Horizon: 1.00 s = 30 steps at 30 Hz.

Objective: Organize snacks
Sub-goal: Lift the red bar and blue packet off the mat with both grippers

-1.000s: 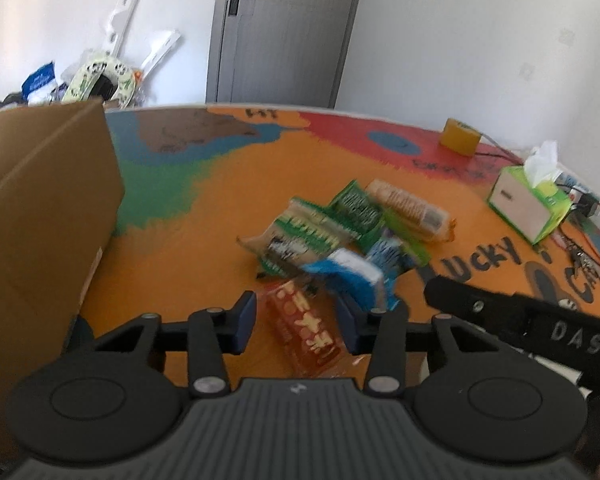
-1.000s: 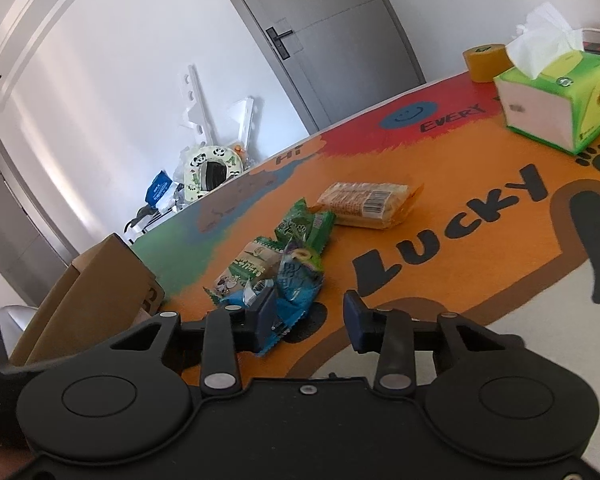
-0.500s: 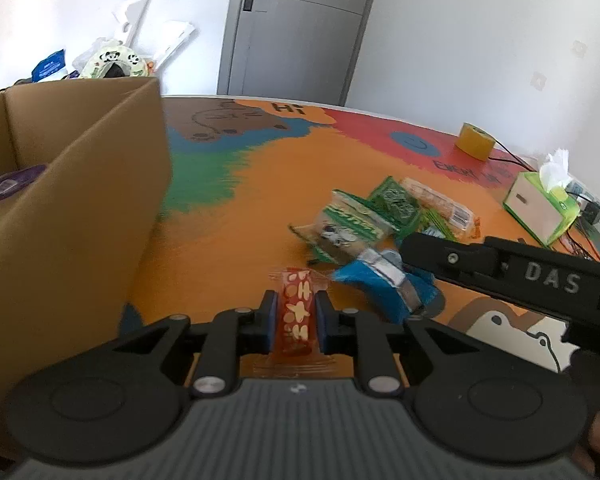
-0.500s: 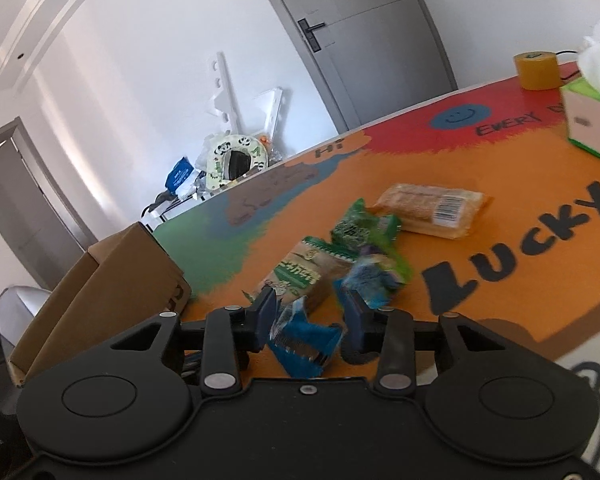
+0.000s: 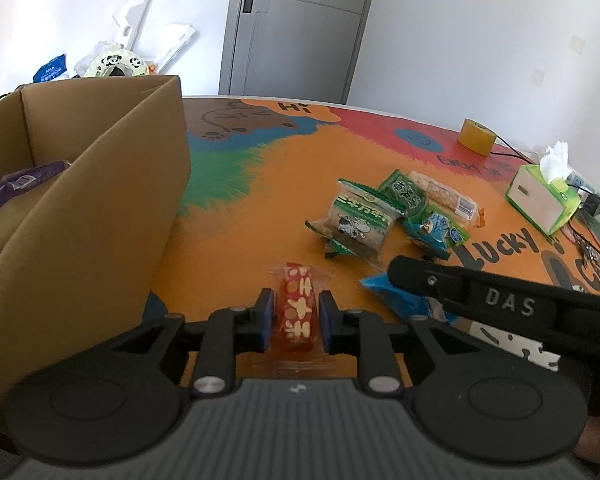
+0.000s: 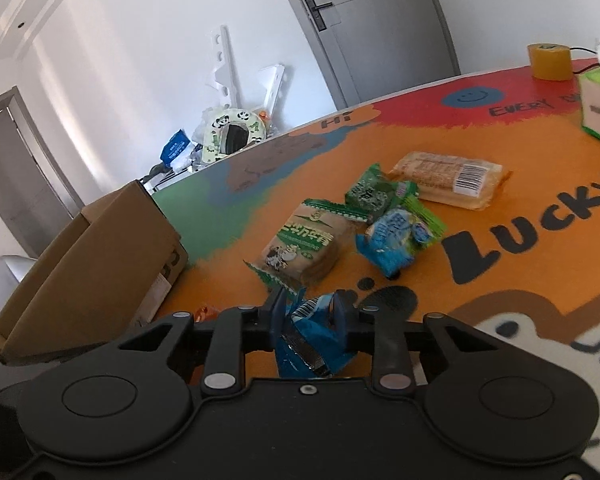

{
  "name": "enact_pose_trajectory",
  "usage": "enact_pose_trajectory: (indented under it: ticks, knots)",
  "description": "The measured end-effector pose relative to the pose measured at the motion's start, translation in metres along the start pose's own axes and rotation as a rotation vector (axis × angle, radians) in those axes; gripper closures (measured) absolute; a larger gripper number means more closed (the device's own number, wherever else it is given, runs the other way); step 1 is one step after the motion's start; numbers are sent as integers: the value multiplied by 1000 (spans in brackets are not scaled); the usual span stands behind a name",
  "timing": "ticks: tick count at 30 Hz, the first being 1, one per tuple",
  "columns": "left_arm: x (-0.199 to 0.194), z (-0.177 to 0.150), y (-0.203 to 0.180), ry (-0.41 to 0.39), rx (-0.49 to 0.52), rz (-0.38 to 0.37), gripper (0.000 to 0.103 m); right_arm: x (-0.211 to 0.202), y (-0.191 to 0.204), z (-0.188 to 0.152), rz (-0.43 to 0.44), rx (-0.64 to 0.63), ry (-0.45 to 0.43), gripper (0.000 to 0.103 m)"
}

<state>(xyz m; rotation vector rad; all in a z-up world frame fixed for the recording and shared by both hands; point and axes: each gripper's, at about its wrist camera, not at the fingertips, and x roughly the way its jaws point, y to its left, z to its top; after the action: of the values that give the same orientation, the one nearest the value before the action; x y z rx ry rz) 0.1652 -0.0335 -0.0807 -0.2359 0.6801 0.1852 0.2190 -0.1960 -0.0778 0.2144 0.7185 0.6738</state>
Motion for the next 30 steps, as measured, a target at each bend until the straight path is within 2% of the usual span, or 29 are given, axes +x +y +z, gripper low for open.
enact_pose_trajectory:
  ticks: [2,4,11,13,19,26,28,30]
  knots:
    - [-1,-1,-1,0,6,0,79,-7,-3,-3,-11,5,-4,77]
    - [-3,-2,-1,2,1,-17,69,-13,-5,-5,-23,10,-8,77]
    - [-8,-11,-10,-18,24,-14,68,-33,-8,-15,-46,-7,-4,74]
    - [-10,-13,-10,-24,23,-17,72,-34,-5,-17,-61,-18,-1,65]
    - [-18,-15,-10,-20,21,-58,83,-29,1,-19,-75,-61,1,65]
    - [-33,-11,-7,-46,12,-75,89,-36,7,-23,-66,-80,0,70]
    - [-36,-11,-6,-47,11,-83,100,-41,9,-22,-66,-80,-16,74]
    - [-39,-11,-5,-52,14,-86,101,-45,11,-21,-64,-80,-29,74]
